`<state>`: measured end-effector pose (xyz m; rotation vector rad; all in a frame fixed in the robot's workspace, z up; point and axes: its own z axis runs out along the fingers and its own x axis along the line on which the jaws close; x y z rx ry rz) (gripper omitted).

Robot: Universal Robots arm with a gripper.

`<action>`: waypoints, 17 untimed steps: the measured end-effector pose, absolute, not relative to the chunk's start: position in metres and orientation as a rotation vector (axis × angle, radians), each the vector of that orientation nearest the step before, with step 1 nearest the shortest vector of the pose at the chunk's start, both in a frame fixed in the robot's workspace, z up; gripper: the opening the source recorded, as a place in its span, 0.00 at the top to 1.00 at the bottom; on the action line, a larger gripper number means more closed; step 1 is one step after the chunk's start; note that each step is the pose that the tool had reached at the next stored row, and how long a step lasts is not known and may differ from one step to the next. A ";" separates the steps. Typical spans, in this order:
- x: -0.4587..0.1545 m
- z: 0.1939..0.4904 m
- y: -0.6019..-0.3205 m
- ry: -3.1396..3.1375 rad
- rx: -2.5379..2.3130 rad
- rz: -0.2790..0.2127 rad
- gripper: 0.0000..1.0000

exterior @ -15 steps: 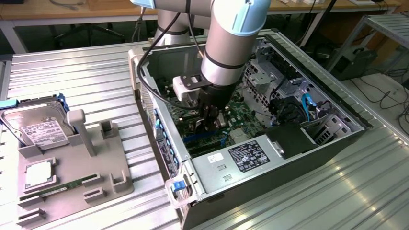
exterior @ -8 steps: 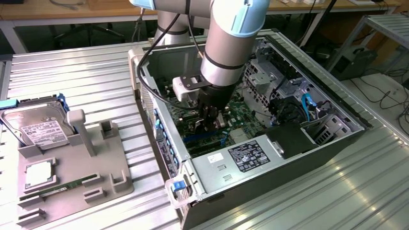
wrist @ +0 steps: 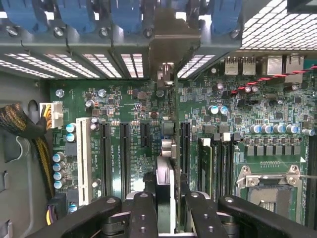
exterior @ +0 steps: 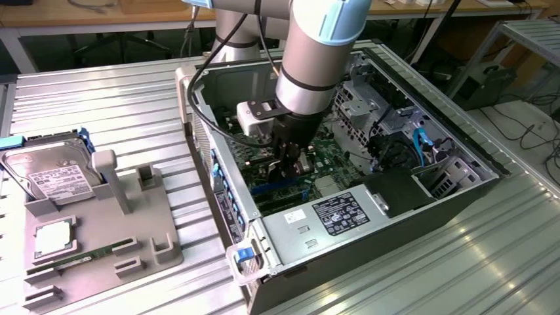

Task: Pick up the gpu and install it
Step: 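Insert the gpu into the slot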

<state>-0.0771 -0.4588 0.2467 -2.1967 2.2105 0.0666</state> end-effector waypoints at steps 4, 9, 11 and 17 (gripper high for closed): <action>-0.077 0.247 -0.459 2.211 -2.197 0.066 0.73; -0.075 0.247 -0.459 2.213 -2.199 0.072 0.73; -0.074 0.247 -0.459 2.216 -2.201 0.079 0.73; -0.072 0.247 -0.459 2.218 -2.203 0.080 0.73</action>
